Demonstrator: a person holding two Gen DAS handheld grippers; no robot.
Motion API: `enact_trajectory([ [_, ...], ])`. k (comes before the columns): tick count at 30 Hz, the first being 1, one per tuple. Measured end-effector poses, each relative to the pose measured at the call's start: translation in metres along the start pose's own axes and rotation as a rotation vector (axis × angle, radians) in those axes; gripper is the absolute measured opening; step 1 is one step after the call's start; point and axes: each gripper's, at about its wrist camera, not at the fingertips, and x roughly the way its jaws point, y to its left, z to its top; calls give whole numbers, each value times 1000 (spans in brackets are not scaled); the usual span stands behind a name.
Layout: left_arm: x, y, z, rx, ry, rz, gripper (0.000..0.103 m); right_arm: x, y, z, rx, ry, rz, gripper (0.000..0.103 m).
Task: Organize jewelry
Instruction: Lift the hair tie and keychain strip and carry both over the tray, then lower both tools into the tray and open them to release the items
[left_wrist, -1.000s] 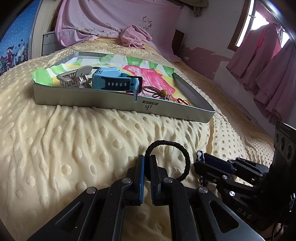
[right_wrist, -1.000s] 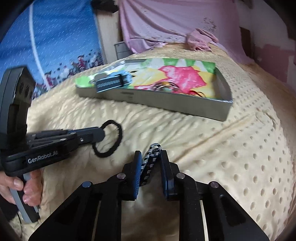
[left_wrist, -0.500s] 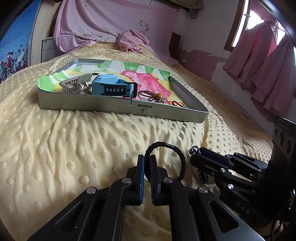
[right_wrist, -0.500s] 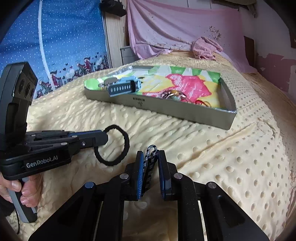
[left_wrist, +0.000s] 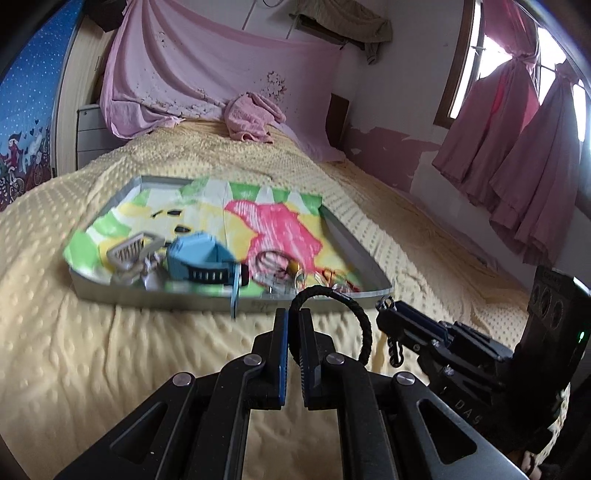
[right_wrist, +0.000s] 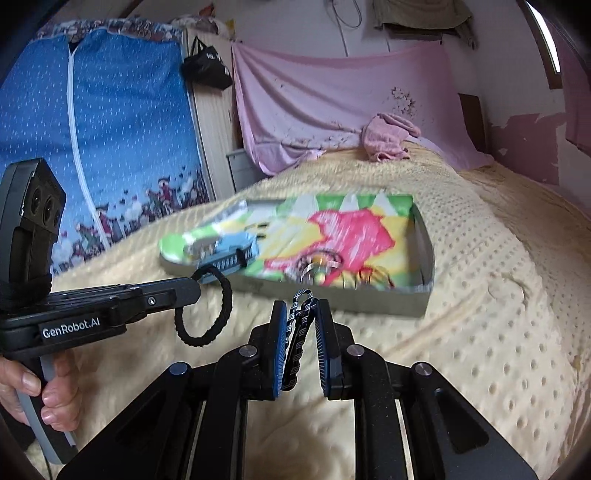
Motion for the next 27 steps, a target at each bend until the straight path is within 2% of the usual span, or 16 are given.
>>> enact_trajectory([
  [5,23,2,33,10,-13,40,6,22,-10,23,-4,-17,-16,14],
  [10,58,13,50,-9,49,95,6,56,-27,42,23,20,-24,14],
  [15,80,16,51,-8,108,141,6,85,-37,39,46,88,-24,14],
  [19,91,9,51,35,140,171,6,99,-37,34,47,137,-33,13],
  [23,96,5,53,46,172,179,6,104,-37,30,45,159,-36,13],
  [27,96,4,50,45,171,182,6,105,-37,28,49,159,-40,13],
])
